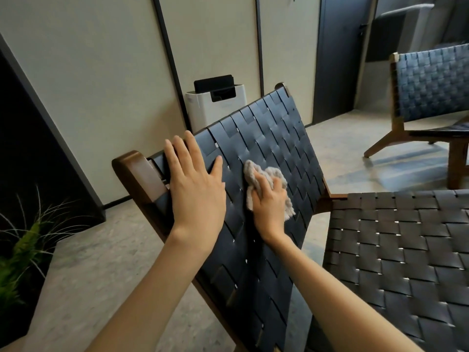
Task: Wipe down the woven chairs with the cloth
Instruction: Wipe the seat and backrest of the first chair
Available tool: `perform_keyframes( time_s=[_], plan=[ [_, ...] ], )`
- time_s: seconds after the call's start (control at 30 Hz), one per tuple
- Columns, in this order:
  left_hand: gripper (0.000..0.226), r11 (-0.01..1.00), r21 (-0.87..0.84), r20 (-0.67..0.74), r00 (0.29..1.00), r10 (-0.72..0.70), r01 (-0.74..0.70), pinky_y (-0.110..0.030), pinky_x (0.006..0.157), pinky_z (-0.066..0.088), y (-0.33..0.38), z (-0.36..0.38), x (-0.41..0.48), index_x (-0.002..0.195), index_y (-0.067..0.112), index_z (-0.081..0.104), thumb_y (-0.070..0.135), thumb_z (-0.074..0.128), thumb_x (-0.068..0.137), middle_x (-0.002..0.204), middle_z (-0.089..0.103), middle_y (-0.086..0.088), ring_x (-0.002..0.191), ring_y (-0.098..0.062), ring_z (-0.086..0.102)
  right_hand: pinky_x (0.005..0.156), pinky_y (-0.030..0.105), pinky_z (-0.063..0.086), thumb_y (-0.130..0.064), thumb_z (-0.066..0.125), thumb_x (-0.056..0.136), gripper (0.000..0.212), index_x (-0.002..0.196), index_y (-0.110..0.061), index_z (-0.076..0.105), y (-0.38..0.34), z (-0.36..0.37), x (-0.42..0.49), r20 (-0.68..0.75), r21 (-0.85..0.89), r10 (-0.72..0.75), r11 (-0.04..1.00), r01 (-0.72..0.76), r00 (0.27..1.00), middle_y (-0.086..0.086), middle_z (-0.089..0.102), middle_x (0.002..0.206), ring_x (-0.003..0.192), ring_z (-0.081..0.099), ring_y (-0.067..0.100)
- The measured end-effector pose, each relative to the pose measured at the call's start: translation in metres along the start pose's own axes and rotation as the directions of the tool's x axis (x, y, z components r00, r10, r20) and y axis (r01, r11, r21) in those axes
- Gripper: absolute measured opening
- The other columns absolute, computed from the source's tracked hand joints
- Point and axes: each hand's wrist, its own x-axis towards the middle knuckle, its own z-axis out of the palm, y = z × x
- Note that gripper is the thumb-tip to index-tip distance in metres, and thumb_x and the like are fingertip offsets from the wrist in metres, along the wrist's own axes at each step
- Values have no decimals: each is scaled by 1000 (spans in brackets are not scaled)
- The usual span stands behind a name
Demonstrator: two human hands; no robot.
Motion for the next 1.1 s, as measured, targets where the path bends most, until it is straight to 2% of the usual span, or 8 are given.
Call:
perform_keyframes(
  time_s=[0.23, 0.33, 0.4, 0.47, 0.63, 0.77, 0.9, 1.1],
  plan=[
    [53, 999, 32, -10, 1000, 6, -5, -62, 112, 8, 6, -2, 4, 150, 33, 11, 46, 14, 99, 150, 9, -36, 138, -52, 14, 110, 35, 22, -18, 47, 99, 39, 137, -22, 50, 78, -9, -43, 51, 29, 230, 972, -231, 972, 12, 34, 147, 132, 31, 33],
    [53, 1000, 30, -24, 1000, -2, 3, -62, 112, 9, 6, -1, 3, 150, 34, 12, 47, 15, 99, 150, 11, -35, 138, -51, 16, 115, 39, 20, -35, 44, 99, 47, 146, -32, 36, 70, -8, -38, 91, 143, 197, 967, -209, 976, 6, 32, 150, 137, 27, 26],
    [53, 999, 32, -32, 999, -5, 6, -61, 113, 11, 5, -1, 3, 150, 34, 14, 47, 16, 98, 150, 12, -35, 137, -51, 17, 111, 45, 22, -46, 43, 97, 51, 146, -42, 28, 61, -4, -35, 81, 94, 199, 974, -207, 977, 5, 30, 150, 136, 25, 29],
    [53, 999, 42, -34, 999, -3, 5, -61, 113, 11, 5, -2, 3, 150, 34, 14, 47, 15, 98, 150, 12, -35, 137, -51, 18, 107, 49, 25, -42, 40, 100, 48, 145, -47, 27, 56, -3, -34, 33, 30, 209, 977, -210, 977, 7, 32, 146, 132, 28, 35],
    [53, 998, 62, -43, 999, -5, 8, -62, 112, 10, 7, 0, 2, 150, 33, 10, 45, 11, 98, 149, 12, -36, 137, -52, 18, 101, 50, 35, -21, 45, 99, 50, 146, -36, 35, 12, -12, -1, -53, 124, 19, 992, -12, 998, 15, 43, 130, 114, 45, 34],
    [55, 999, 44, -50, 999, -15, 17, -63, 112, 7, 7, 2, 3, 150, 31, 11, 46, 12, 97, 150, 10, -36, 138, -52, 15, 106, 52, 31, -31, 47, 97, 48, 143, -41, 37, -51, -6, 50, -53, 236, -183, 953, 190, 982, 3, 39, 141, 127, 38, 26],
    [55, 997, 73, -53, 998, -26, 30, -62, 112, 6, 9, 3, 2, 150, 30, 10, 46, 11, 97, 150, 10, -36, 138, -51, 14, 104, 59, 26, -42, 40, 96, 43, 139, -47, 39, -47, 11, 49, 29, 142, -98, 986, 93, 995, -5, 29, 151, 129, 30, 32],
    [54, 994, 105, -54, 998, -20, 25, -61, 113, 7, 10, 2, -1, 150, 31, 9, 43, 7, 98, 150, 11, -36, 138, -52, 15, 102, 46, 27, -28, 45, 97, 44, 140, -36, 44, 39, 9, -2, 1, 79, 59, 995, -58, 998, 1, 33, 148, 126, 32, 33]
  ],
)
